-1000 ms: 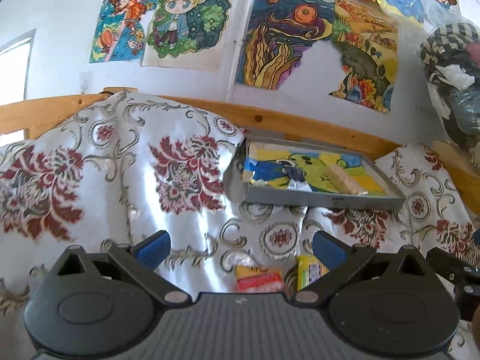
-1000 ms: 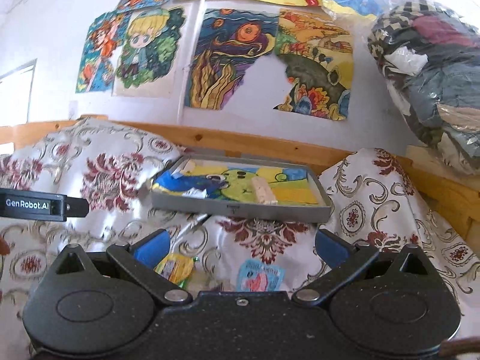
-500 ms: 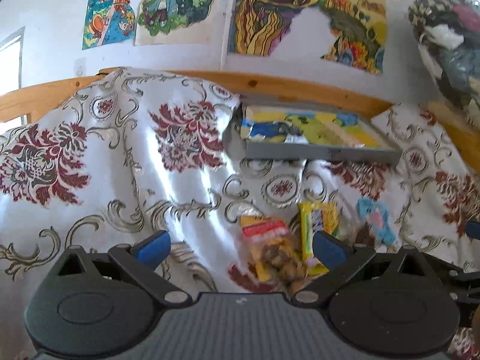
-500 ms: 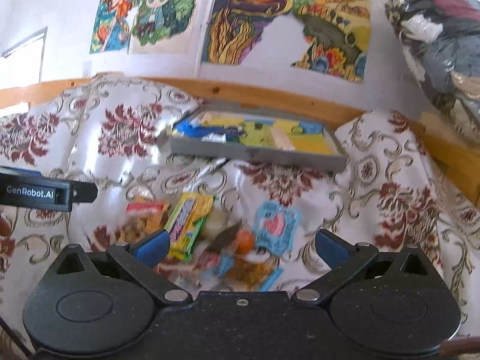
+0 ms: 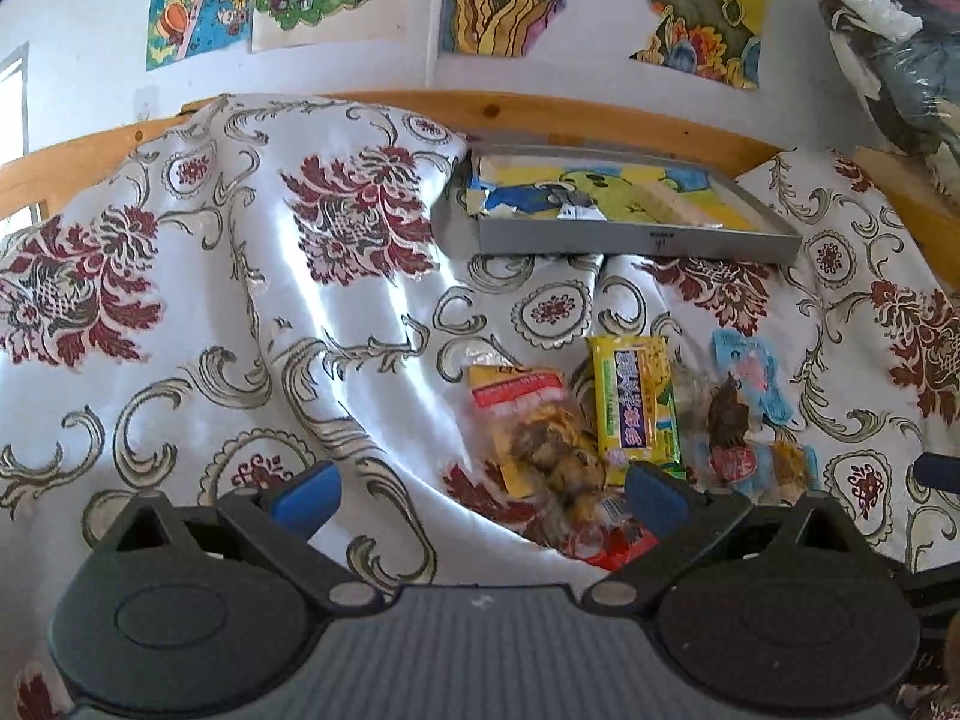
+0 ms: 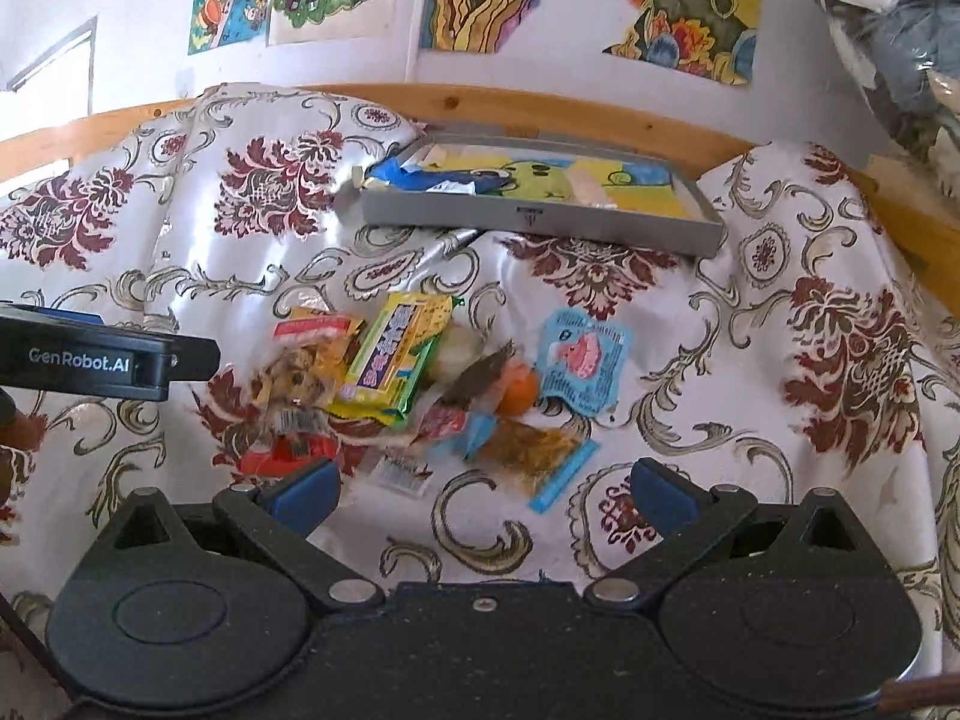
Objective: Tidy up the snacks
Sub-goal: 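Grasp the brown dried-meat packet with the right tool while the left tool grasps the nut bag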
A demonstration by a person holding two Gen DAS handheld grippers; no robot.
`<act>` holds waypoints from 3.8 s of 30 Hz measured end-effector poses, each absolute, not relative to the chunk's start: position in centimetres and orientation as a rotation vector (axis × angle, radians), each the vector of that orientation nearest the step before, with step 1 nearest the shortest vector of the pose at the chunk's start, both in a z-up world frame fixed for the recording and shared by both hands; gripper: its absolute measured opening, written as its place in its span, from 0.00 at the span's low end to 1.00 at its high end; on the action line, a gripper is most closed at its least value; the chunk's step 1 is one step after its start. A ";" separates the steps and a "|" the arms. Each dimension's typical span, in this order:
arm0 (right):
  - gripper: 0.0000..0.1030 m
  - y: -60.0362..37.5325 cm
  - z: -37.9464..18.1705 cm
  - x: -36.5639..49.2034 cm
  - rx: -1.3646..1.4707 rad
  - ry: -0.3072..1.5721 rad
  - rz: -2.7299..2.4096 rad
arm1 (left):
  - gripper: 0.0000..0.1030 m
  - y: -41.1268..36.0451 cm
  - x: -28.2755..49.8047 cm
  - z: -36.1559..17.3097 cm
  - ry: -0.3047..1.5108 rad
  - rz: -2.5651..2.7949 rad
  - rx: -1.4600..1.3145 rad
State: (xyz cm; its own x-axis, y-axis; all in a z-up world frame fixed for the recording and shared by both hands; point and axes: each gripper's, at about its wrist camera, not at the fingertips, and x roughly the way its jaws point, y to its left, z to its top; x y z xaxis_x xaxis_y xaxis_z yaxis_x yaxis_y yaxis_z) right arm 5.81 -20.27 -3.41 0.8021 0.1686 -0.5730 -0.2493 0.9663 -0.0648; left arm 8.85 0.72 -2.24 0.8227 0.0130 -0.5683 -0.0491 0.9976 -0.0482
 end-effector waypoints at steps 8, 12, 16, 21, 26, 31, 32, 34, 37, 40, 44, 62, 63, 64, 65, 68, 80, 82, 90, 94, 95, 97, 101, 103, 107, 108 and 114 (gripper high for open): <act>0.99 -20.7 -3.5 6.1 -0.126 0.608 0.208 | 0.99 0.5 9.2 -2.6 0.620 0.006 -0.074; 0.99 -21.0 -3.6 6.4 -0.113 0.613 0.198 | 0.99 0.4 9.7 -2.6 0.620 -0.019 -0.083; 0.99 -21.3 -3.9 6.9 -0.101 0.625 0.195 | 0.99 0.5 10.4 -2.7 0.621 -0.045 -0.097; 0.99 -21.5 -4.2 7.6 -0.082 0.631 0.209 | 0.99 0.5 11.5 -3.1 0.613 -0.069 -0.109; 0.99 -21.7 -4.4 8.4 -0.058 0.616 0.271 | 0.99 -0.1 12.4 -3.4 0.578 -0.099 -0.085; 0.95 -21.6 -4.3 9.3 -0.044 0.610 0.338 | 0.99 0.2 13.7 -4.3 0.625 -0.176 -0.137; 0.94 -21.5 -4.4 9.5 -0.045 0.613 0.348 | 0.99 0.3 14.0 -4.4 0.634 -0.187 -0.159; 0.90 -21.4 -4.5 10.0 -0.054 0.620 0.368 | 0.99 0.6 14.4 -4.6 0.636 -0.192 -0.191; 0.86 -21.2 -4.7 10.8 -0.065 0.631 0.379 | 0.92 0.7 15.3 -4.9 0.657 -0.209 -0.208; 0.77 -21.2 -5.0 11.7 -0.060 0.644 0.378 | 0.85 0.7 16.0 -5.3 0.689 -0.230 -0.231; 0.70 -21.1 -5.1 12.3 -0.059 0.651 0.382 | 0.79 0.4 16.4 -5.8 0.736 -0.248 -0.236; 0.45 -20.9 -5.8 16.5 -0.002 0.724 0.438 | 0.65 1.7 17.6 -7.3 0.843 -0.228 -0.309; 0.44 -20.7 -5.6 16.4 -0.006 0.714 0.440 | 0.65 1.8 17.6 -7.2 0.844 -0.229 -0.322; 0.43 -20.6 -5.4 16.3 -0.007 0.704 0.446 | 0.64 1.9 17.7 -7.2 0.845 -0.228 -0.332; 0.40 -20.5 -5.1 16.2 -0.005 0.694 0.455 | 0.63 2.0 17.7 -7.2 0.846 -0.225 -0.340; 0.35 -20.2 -4.4 16.0 0.006 0.679 0.487 | 0.57 2.3 17.6 -7.2 0.853 -0.211 -0.353; 0.43 -19.1 -4.4 16.2 0.013 0.710 0.483 | 0.55 2.3 17.9 -7.5 0.874 -0.213 -0.365; 0.43 -19.2 -4.5 16.3 0.009 0.720 0.465 | 0.56 2.2 18.1 -7.6 0.878 -0.220 -0.360; 0.45 -19.1 -5.5 17.0 0.034 0.764 0.435 | 0.69 1.6 18.7 -8.0 0.880 -0.264 -0.331; 0.40 -18.8 -5.7 17.4 0.045 0.776 0.423 | 0.60 2.0 18.7 -8.1 0.874 -0.253 -0.348; 0.39 -18.8 -5.9 17.4 0.055 0.782 0.417 | 0.59 2.2 18.7 -8.1 0.875 -0.249 -0.352; 0.37 -18.5 -6.0 17.6 0.058 0.790 0.403 | 0.58 2.4 18.7 -8.1 0.875 -0.248 -0.359; 0.32 -18.2 -6.1 17.8 0.047 0.798 0.373 | 0.55 2.4 18.5 -8.0 0.870 -0.241 -0.355; 0.23 -18.2 -6.2 17.7 0.048 0.796 0.352 | 0.52 2.5 18.5 -8.0 0.869 -0.236 -0.361; 0.15 -18.7 -6.1 17.4 0.057 0.784 0.341 | 0.49 2.9 18.4 -7.9 0.871 -0.224 -0.393; 0.13 -18.6 -6.1 17.3 0.055 0.782 0.344 | 0.47 2.9 18.3 -7.9 0.871 -0.221 -0.399; 0.10 -18.2 -5.5 16.0 0.027 0.736 0.379 | 0.41 2.8 17.9 -7.6 0.858 -0.216 -0.417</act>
